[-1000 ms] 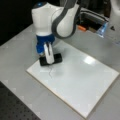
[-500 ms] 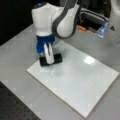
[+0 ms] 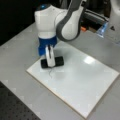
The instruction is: Erasing curve lines
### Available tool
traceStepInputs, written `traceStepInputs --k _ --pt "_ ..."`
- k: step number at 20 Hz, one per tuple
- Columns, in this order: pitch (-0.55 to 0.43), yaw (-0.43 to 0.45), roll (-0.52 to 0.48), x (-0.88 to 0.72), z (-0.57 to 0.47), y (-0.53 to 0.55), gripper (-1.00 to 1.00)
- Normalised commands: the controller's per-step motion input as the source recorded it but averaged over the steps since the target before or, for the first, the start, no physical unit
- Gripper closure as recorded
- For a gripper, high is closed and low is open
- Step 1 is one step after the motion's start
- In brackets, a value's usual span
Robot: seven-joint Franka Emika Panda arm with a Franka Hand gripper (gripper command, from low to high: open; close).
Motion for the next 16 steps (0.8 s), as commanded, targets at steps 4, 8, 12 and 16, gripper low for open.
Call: traceStepInputs --k 4,8,12,16 --pt "0.040 -0.019 -0.067 0.27 -0.33 0.20 1.00" --pt "0.070 0.022 -0.022 0.50 -0.41 0.12 1.00" --pt "0.095 0.032 0.027 0.81 -0.52 0.04 1.00" --pt "0.148 0.025 0.103 0.99 -0.56 -0.02 1.00"
